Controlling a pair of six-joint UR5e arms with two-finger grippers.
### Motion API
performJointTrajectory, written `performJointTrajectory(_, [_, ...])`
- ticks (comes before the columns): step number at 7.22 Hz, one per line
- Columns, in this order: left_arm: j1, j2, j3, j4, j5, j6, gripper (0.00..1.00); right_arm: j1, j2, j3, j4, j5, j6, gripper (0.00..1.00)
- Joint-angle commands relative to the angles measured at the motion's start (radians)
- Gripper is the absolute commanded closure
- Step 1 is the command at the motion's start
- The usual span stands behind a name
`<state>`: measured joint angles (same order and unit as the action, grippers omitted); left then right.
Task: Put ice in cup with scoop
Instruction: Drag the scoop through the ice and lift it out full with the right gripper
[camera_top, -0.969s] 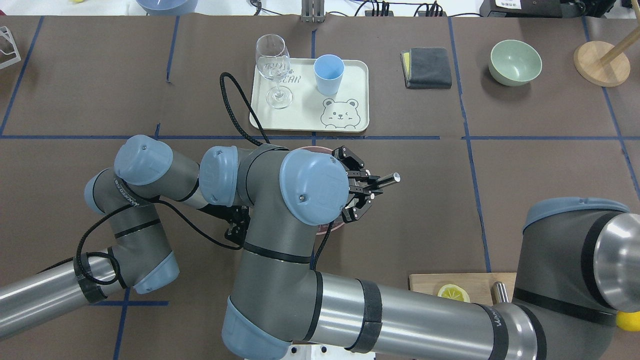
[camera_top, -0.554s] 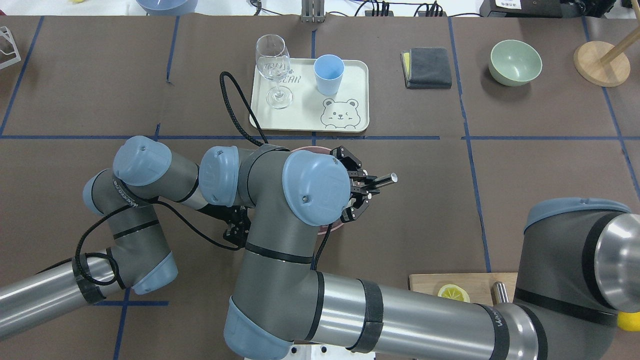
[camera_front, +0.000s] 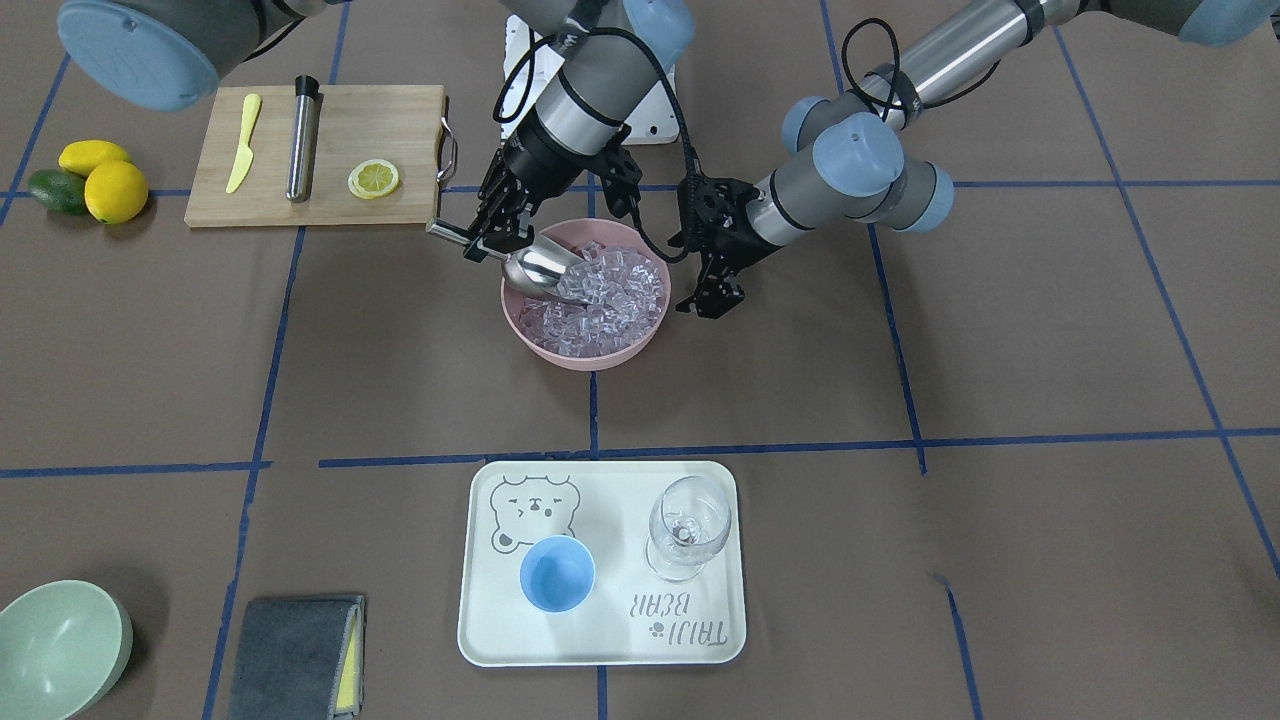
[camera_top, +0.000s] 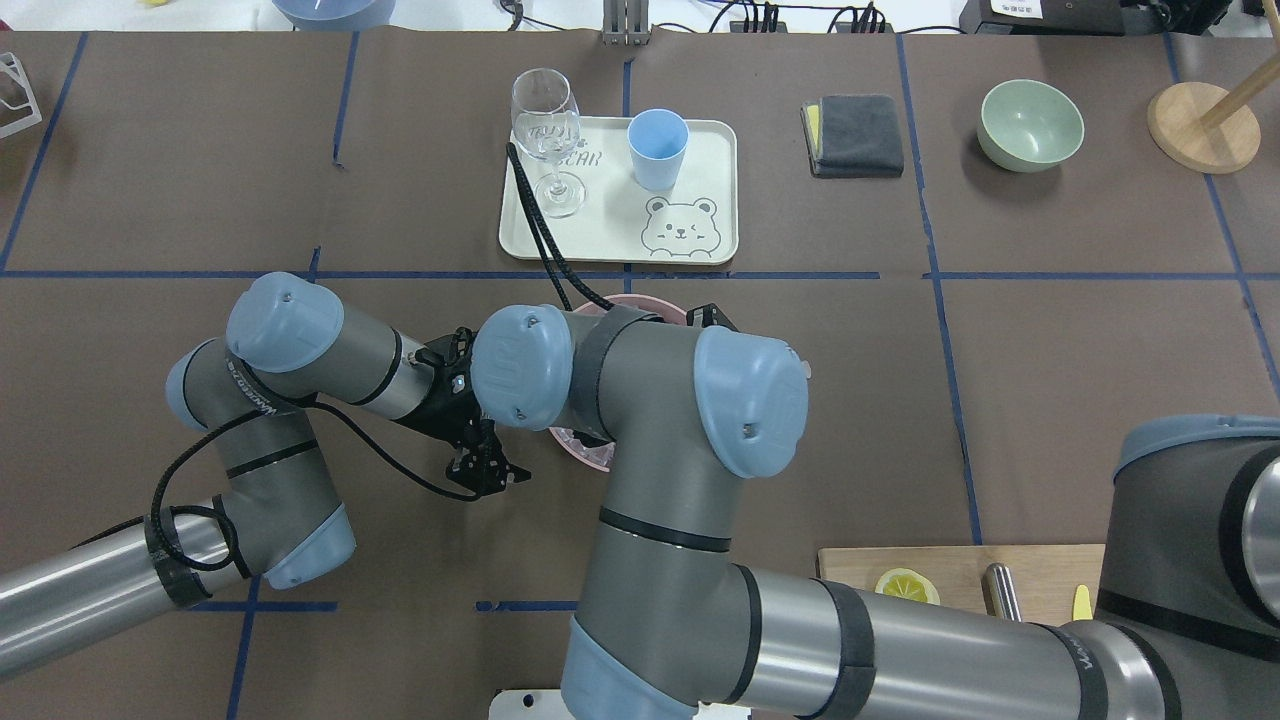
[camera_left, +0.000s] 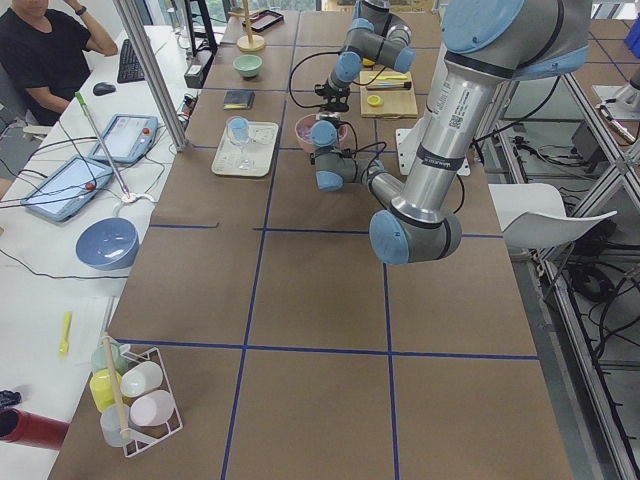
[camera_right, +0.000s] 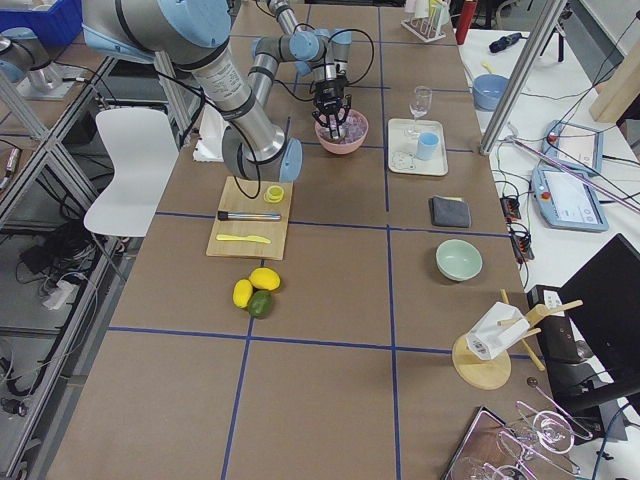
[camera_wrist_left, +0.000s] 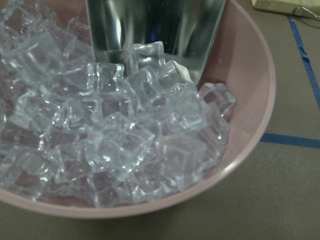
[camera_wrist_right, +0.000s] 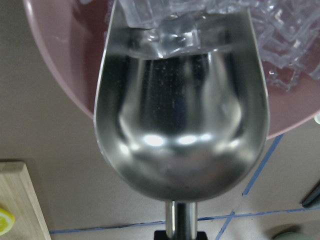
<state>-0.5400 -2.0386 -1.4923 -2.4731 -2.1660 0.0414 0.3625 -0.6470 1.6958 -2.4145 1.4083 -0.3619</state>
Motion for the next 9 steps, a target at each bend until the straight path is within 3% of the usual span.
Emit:
performJointTrajectory(1, [0.000, 0.000, 0.000, -0.001, 0.000, 0.000, 0.00, 0.009, -0.054, 0.036, 0.102, 0.024, 0.004, 1.00])
performJointTrajectory(3, [0.000, 0.000, -0.002, 0.000, 0.000, 0.000, 0.00, 0.019, -0.097, 0.062, 0.173, 0.047, 0.027, 1.00])
performJointTrajectory(5, [0.000, 0.000, -0.002, 0.000, 0.000, -0.002, 0.00, 0.061, -0.227, 0.155, 0.328, 0.136, 0.031, 1.00])
performJointTrajectory(9, [0.000, 0.000, -0.003, 0.002, 0.000, -0.003, 0.00, 0.102, -0.255, 0.171, 0.426, 0.231, 0.061, 1.00])
